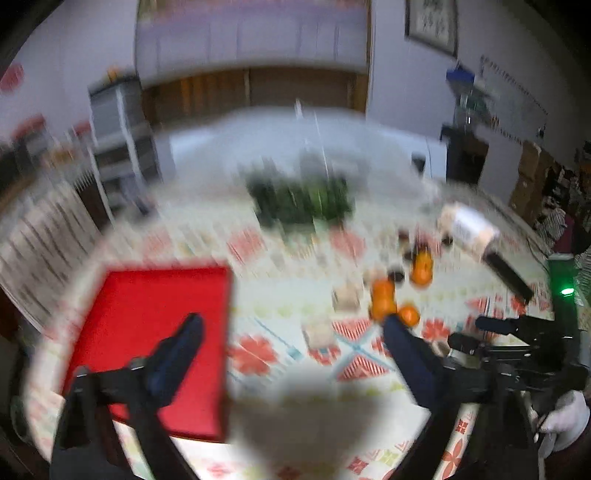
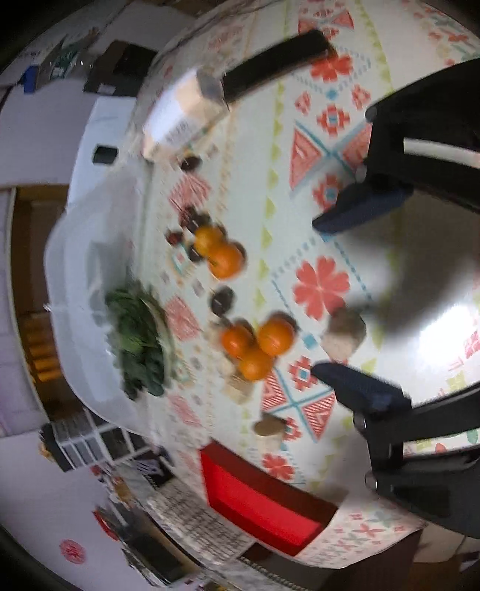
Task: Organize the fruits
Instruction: 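Grasp a banana chunk with the left tool while the right tool grasps another banana chunk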
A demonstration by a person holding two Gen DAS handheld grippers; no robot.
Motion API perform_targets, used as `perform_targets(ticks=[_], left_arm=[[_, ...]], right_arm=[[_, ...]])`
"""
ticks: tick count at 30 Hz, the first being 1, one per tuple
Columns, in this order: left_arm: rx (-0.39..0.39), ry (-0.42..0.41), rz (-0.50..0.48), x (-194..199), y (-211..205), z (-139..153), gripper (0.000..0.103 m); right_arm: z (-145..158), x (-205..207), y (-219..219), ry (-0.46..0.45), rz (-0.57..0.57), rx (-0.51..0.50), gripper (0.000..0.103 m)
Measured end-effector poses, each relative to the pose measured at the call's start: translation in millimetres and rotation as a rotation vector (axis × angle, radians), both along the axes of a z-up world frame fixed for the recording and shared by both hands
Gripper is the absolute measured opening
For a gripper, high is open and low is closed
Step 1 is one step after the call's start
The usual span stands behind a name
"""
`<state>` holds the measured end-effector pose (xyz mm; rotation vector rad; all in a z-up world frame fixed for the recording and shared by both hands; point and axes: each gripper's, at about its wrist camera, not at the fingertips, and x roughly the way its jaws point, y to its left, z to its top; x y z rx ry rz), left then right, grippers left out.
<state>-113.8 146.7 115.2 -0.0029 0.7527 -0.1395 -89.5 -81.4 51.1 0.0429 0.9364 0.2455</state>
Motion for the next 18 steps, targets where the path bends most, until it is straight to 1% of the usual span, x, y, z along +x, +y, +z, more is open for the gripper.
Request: perform_targets(ticks=[1, 2, 4, 7, 9, 11, 12, 13, 15, 16, 17, 18], left_arm=[[-0.017, 0.045, -0.018, 10, -4, -15, 0.066], [-0.034, 0.093, -0.036, 22, -9, -32, 0.061], [-0.035, 0.13, -0.038, 38, -17, -54, 0.061], [-0.049, 0.15, -0.041, 55, -23, -72, 0.061], [-0.045, 0.163, -0.046, 61, -26, -80, 0.061], [-0.034, 0.18, -0.055, 68, -31, -88, 0.061], [-0.025, 0.186, -0.055, 71, -33, -93, 0.061], [-0.017, 0.192, -0.053, 73, -34, -96, 0.061], [-0.017, 0.207, -0.044, 76, -33, -101, 0.06], [-0.02, 0.215, -0.038, 78, -32, -104, 0.054], [-0.003, 0.209, -0.022, 77, -31, -104, 0.037], [0.0, 0.207, -0.023, 76, -30, -104, 0.031]], right_arm=[[-6, 1, 1, 0.004, 0.007, 0.006, 0.068], [-10, 0, 3, 0.005, 0.014, 0.011, 0.068], [-17, 0, 7, 0.008, 0.032, 0.009, 0.068], [-31, 3, 12, 0.023, 0.055, -0.013, 0.068], [-35, 5, 13, 0.038, 0.065, -0.009, 0.067], [-40, 7, 15, 0.045, 0.075, -0.008, 0.062], [-40, 8, 17, 0.032, 0.077, -0.024, 0.061], [-41, 9, 18, 0.03, 0.081, -0.03, 0.056], [-41, 10, 20, 0.021, 0.083, -0.039, 0.052], [-42, 10, 21, 0.018, 0.087, -0.045, 0.05], [-42, 9, 22, 0.015, 0.091, -0.047, 0.047], [-41, 9, 23, 0.011, 0.093, -0.05, 0.045]])
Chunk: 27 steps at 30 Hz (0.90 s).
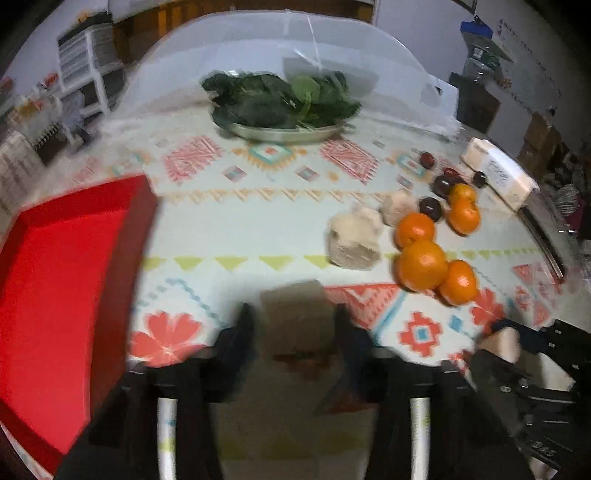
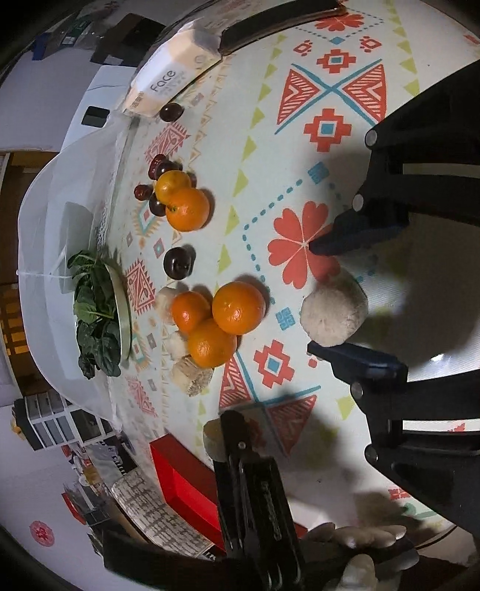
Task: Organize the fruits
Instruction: 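Grasp a banana chunk with the left tool while the right tool grasps another banana chunk, then carry both banana chunks over the red tray and open both tools to drop them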
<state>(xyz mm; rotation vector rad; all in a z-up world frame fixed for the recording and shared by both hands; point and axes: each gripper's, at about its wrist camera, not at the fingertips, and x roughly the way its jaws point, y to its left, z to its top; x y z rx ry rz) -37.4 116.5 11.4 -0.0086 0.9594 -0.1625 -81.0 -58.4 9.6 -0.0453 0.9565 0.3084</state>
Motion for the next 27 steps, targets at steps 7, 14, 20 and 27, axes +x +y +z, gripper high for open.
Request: perform_targets(ticks=[7, 14, 20, 27], left_arm=[[-0.093, -0.005, 0.027, -15, 15, 10, 0.031], [-0.183, -0.089, 0.086, -54, 51, 47, 0.031], [-0.186, -0.155, 0.215, -79, 118, 75, 0.031], [-0.149, -0.167, 0.374, -91, 199, 83, 0.031]], right_arm=[[5, -10, 1, -0.012, -0.002, 0.006, 0.034], [33, -25, 19, -0.054, 0.033, 0.024, 0.034], [67, -31, 68, -0.088, 0.146, 0.075, 0.034], [100, -22, 163, -0.084, 0.338, 0.178, 0.034]])
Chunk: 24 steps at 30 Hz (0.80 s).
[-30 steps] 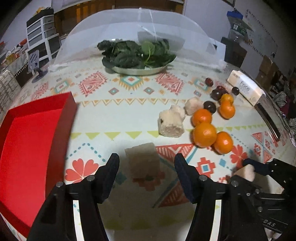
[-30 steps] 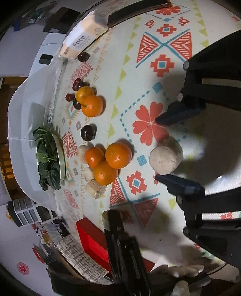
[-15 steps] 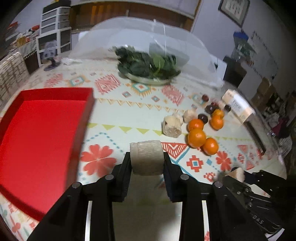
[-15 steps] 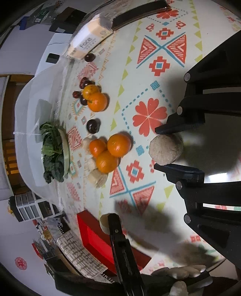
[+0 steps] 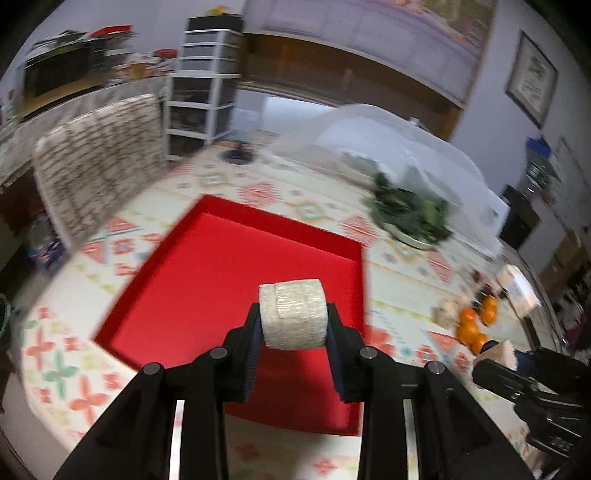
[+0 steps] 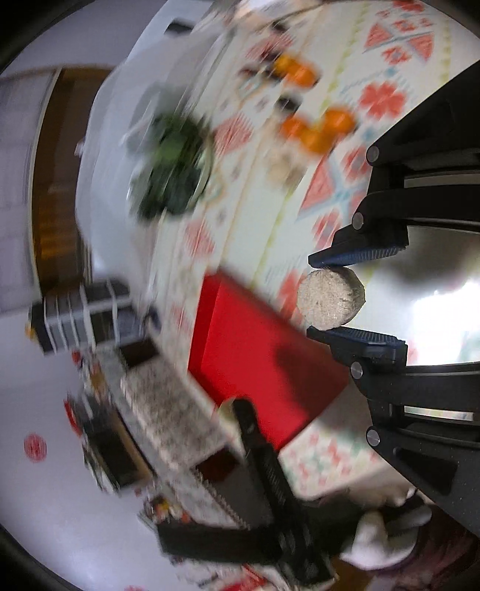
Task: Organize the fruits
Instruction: 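Carry both banana chunks over the red tray and open both tools to drop them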
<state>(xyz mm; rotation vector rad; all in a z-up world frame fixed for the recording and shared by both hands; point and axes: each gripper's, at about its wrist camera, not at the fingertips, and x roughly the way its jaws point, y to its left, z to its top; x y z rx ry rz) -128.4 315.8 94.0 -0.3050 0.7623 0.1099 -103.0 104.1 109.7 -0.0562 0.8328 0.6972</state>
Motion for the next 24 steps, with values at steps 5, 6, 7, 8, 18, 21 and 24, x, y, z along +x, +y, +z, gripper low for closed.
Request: perform_targets(ticks=[5, 6, 7, 8, 18, 21, 24], left_arm=[[0.003, 0.052, 0.059, 7, 35, -22, 0.031], [0.004, 0.063, 0.063, 9, 38, -28, 0.031], [0.002, 0.074, 0.067, 11, 41, -33, 0.031], [-0.001, 0.087, 0.071, 13, 45, -39, 0.031], [-0.023, 0.121, 0.081, 27, 59, -57, 0.032], [-0.034, 0.109, 0.079, 28, 59, -55, 0.04], [-0.029, 0.094, 0.086, 25, 58, -50, 0.048]], right_arm=[[-11, 6, 63, 0.023, 0.093, 0.004, 0.034], [-18, 8, 76, 0.031, 0.106, -0.002, 0.034], [-24, 10, 85, 0.041, 0.114, -0.008, 0.034], [-31, 12, 94, 0.05, 0.122, -0.015, 0.034], [-76, 25, 135, 0.093, 0.155, -0.078, 0.035], [-79, 25, 134, 0.084, 0.156, -0.091, 0.035], [-81, 27, 135, 0.084, 0.15, -0.088, 0.037]])
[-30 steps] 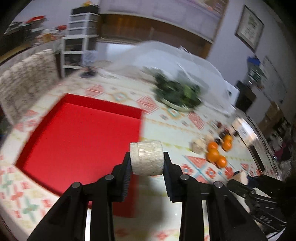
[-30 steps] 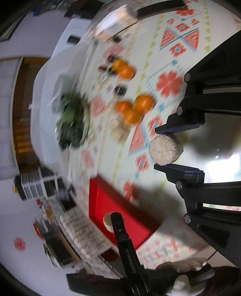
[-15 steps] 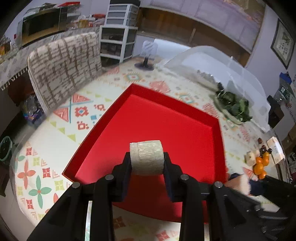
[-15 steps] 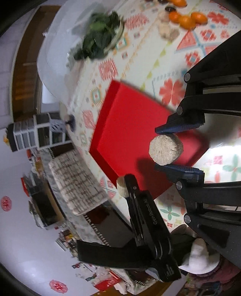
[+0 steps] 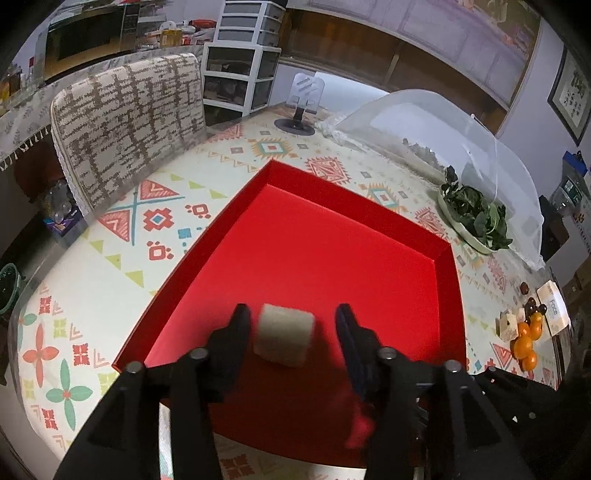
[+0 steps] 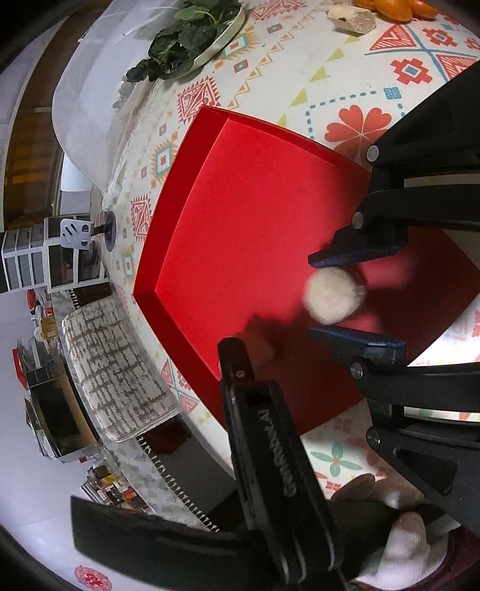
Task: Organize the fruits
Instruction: 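Carry both banana chunks over the red tray and open both tools to drop them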
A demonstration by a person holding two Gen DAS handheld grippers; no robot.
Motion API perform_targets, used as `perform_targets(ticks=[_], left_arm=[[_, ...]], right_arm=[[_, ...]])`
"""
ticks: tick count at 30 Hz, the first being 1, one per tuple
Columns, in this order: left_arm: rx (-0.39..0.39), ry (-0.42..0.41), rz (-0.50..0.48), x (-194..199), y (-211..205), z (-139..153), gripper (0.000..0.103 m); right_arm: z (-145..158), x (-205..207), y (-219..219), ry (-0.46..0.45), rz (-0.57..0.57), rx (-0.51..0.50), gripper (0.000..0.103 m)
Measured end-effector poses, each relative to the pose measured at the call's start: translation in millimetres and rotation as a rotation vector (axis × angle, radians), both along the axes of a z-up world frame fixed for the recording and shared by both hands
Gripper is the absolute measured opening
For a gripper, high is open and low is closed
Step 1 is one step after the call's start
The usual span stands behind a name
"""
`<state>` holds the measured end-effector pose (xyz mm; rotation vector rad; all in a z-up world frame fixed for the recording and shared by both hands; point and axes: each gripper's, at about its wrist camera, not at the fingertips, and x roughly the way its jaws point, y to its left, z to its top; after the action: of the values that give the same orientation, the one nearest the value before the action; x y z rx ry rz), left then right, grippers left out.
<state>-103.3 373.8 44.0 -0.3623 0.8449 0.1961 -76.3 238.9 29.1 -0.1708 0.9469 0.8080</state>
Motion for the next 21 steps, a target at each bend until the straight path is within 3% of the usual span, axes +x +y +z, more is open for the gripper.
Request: perform_targets(ticks=[10, 21], left_arm=[[0.025, -0.063, 0.013, -17, -16, 26, 0.064], [0.204, -0.12, -0.144, -26, -123, 50, 0.077]], right_arm=[[26, -9, -34, -0.037, -0.043, 0.094, 0.055], [40, -21, -149, -0.062, -0.229, 0.153, 0.058]])
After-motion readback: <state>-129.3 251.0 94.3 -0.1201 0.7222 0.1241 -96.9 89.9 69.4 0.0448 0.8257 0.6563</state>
